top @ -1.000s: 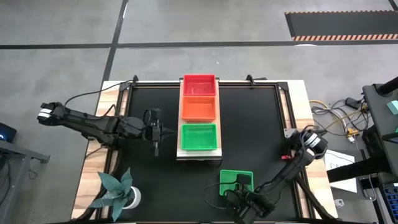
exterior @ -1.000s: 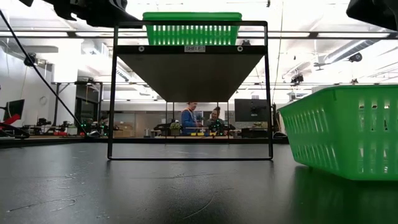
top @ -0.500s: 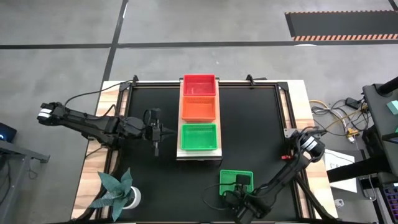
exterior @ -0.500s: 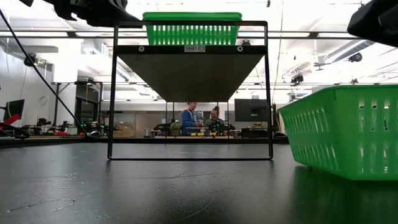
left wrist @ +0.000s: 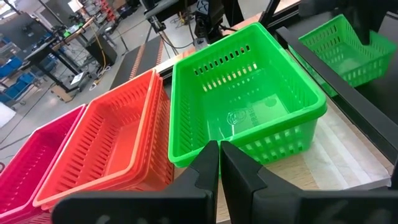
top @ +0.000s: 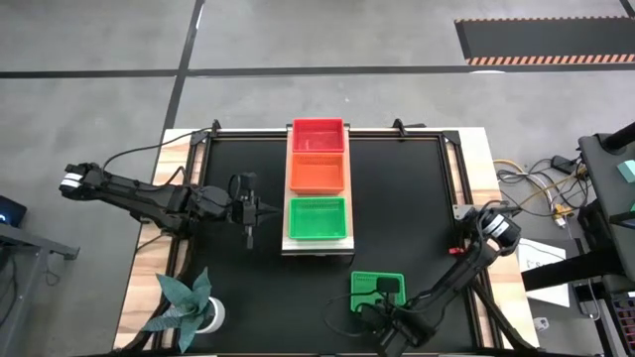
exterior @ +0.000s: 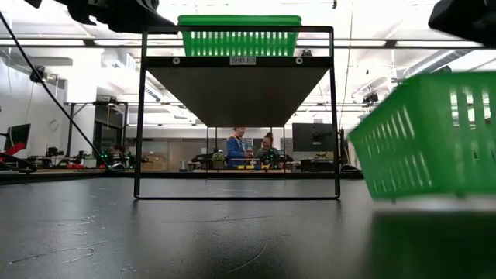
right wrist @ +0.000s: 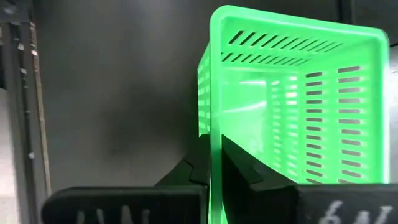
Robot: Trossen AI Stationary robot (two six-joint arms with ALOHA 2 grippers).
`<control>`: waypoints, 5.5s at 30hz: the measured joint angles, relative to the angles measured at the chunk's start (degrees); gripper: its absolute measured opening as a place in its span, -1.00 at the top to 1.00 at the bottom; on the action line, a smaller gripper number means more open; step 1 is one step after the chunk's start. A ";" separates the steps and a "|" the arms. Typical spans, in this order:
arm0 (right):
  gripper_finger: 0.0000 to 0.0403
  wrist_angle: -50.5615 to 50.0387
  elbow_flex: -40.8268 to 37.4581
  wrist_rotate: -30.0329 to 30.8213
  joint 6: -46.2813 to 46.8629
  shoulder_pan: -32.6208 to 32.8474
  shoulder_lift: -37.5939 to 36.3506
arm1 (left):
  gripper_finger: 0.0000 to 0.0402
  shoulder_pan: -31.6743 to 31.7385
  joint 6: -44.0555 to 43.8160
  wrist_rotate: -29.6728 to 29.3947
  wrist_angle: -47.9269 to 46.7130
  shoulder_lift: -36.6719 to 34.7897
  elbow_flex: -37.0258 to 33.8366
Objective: Stack baskets on shelf by color
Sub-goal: Stack the green bin on the green bins on the shelf, then return to Home Position
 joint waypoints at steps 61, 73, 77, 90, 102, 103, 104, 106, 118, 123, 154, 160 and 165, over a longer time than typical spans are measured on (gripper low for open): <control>0.96 -31.56 41.15 9.20 -30.25 -22.17 -5.48 | 1.00 0.02 1.49 0.00 -0.89 -0.09 0.24; 0.96 -23.84 44.70 3.14 -36.99 -25.59 -1.73 | 1.00 0.02 1.49 0.00 -1.13 -0.54 0.11; 0.96 -21.08 44.67 1.53 -37.53 -26.55 -1.39 | 1.00 0.01 1.49 -0.01 -1.44 -0.83 0.00; 0.96 -20.13 44.58 1.49 -39.10 -28.30 1.72 | 1.00 0.02 1.46 -0.02 -2.16 -1.03 -0.04; 0.96 -20.39 44.73 1.64 -40.14 -29.42 3.63 | 1.00 0.00 1.46 0.00 -2.14 -1.01 -0.04; 0.96 -20.39 44.73 1.65 -40.14 -29.51 3.65 | 1.00 0.02 1.46 0.00 -2.14 -1.02 -0.04; 0.96 -20.39 44.71 1.66 -40.14 -29.52 3.65 | 1.00 0.00 1.46 -0.01 -2.14 -1.01 -0.04; 0.96 -20.37 44.71 1.66 -40.14 -29.58 3.69 | 1.00 0.02 1.46 0.00 -2.14 -1.01 -0.04; 0.83 -20.35 44.42 1.66 -40.16 -29.64 3.78 | 1.00 0.01 1.46 -0.01 -2.14 -1.01 -0.07; 0.70 -20.26 44.38 1.64 -40.41 -29.66 3.78 | 1.00 0.00 1.44 -0.01 -2.12 -1.01 -0.07; 0.94 -30.59 33.89 2.14 -40.10 -29.62 -6.71 | 1.00 0.02 1.20 0.00 -2.12 0.09 -0.26; 0.96 -21.84 23.01 2.00 -41.44 -29.62 -13.74 | 1.00 0.09 1.53 0.00 -2.05 0.07 -0.26; 0.96 -6.18 8.75 1.67 -47.15 -29.62 -22.83 | 1.00 0.09 2.83 1.08 -3.09 -0.36 -0.88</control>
